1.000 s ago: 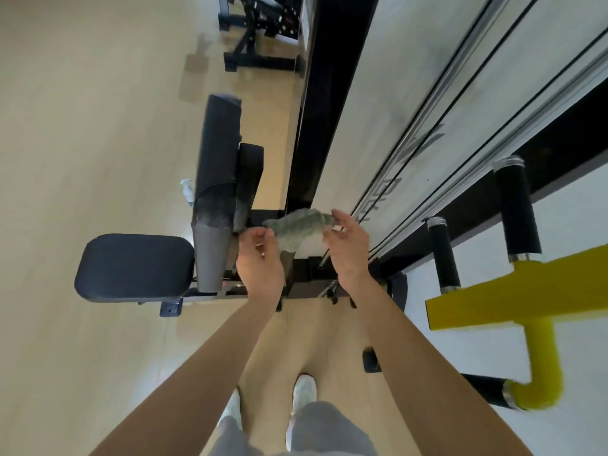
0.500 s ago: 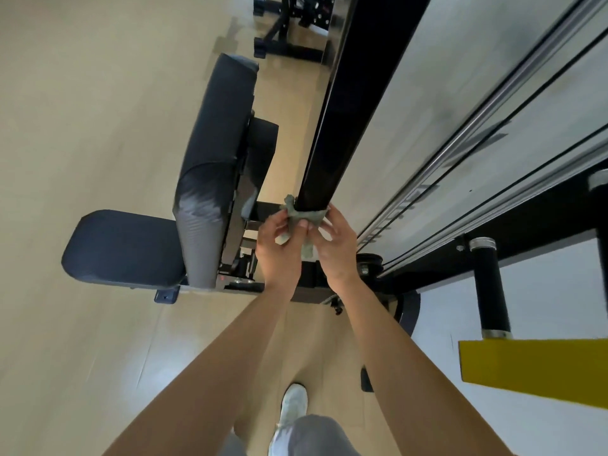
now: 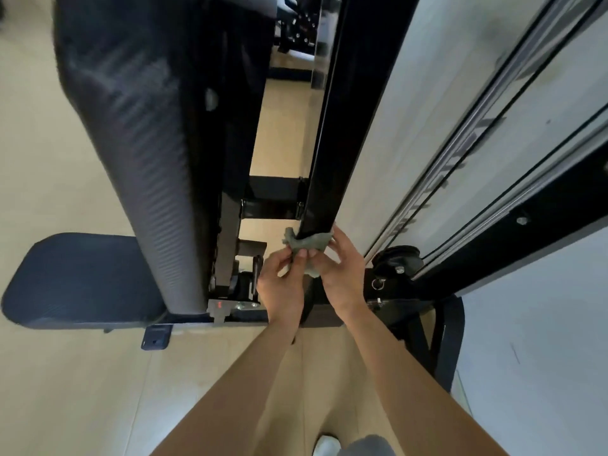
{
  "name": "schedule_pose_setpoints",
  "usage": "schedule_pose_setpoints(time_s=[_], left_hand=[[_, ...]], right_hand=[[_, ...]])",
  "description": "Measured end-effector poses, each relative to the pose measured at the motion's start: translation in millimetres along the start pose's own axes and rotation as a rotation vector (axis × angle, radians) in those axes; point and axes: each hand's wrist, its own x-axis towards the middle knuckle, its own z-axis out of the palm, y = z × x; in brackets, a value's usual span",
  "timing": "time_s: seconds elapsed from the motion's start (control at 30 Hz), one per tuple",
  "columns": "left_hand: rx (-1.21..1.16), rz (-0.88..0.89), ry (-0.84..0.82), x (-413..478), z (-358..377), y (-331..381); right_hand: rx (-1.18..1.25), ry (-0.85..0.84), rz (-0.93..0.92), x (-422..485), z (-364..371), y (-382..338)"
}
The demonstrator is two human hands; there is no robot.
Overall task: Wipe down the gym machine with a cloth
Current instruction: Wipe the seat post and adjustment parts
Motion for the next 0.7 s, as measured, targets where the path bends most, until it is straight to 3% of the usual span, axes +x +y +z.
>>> schedule_pose_setpoints(time_s=[0.23, 0.5, 0.7], left_hand=[[0.065, 0.111, -0.057, 13.3, -4.0, -77.3], [0.069, 0.303, -0.169, 32.5, -7.9, -183.4], [0.135, 0.469, -0.125, 43.9, -4.4, -270.4]], right_hand=[[0.057, 0.097, -0.004, -14.1, 23.2, 96.0], [0.03, 0.086, -0.131, -18.2, 41.1, 214.5], [0.034, 0.124, -0.242, -23.4, 56.9, 295.6]])
